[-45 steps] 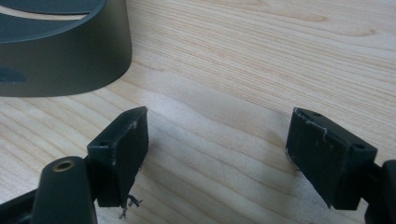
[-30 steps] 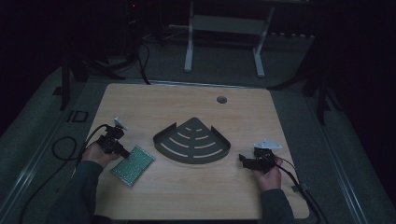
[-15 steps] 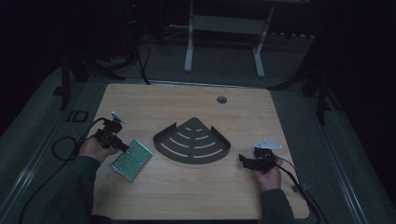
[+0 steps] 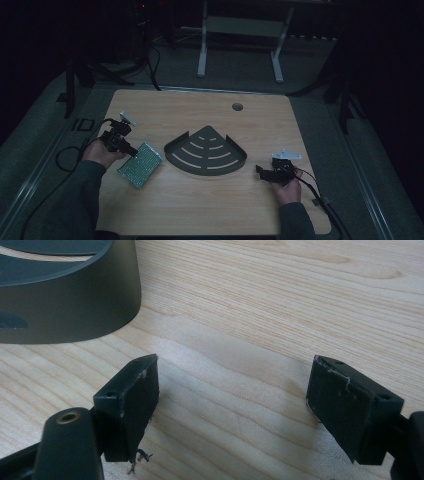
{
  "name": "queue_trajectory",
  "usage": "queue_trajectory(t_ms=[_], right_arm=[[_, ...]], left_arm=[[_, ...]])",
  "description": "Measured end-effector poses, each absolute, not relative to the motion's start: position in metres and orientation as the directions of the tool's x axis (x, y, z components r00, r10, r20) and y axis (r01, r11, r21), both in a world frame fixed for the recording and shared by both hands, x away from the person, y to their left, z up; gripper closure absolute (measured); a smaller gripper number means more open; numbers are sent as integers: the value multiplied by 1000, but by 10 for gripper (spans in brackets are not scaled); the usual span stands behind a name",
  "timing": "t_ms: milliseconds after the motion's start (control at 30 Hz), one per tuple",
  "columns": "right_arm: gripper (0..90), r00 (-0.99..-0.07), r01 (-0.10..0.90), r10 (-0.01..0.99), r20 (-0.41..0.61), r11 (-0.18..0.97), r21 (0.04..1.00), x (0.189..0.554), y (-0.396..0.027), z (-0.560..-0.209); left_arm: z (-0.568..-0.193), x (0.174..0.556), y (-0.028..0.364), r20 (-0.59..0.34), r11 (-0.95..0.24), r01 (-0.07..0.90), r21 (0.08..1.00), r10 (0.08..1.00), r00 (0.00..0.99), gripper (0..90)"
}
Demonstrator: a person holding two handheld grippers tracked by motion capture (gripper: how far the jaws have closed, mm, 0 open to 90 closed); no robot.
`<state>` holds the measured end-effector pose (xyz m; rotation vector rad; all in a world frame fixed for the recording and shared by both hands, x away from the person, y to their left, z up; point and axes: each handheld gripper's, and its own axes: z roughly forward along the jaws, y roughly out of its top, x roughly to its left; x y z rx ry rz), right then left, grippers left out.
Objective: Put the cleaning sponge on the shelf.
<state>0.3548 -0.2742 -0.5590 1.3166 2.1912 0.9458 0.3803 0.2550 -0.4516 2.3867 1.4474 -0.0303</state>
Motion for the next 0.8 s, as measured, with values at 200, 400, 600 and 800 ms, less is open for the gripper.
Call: queue_trajectory(t_ms=[200,400,600,800], right_arm=[[206,-468,604,884,-4,323,729,355,-274,-559],[206,-468,604,884,-4,322,729,355,-274,-559],[206,-468,603,884,-3,322,729,355,-274,-559],[206,-468,603,884,-3,322,730,355,-274,-559]], left_arm=[[-444,382,252,-185,-425,857,291,854,486,900],[-435,386,246,-176,-442,846,297,846,504,900],[-428,389,242,-177,-455,838,301,837,518,900],[-422,392,238,-172,-473,828,302,827,535,900]])
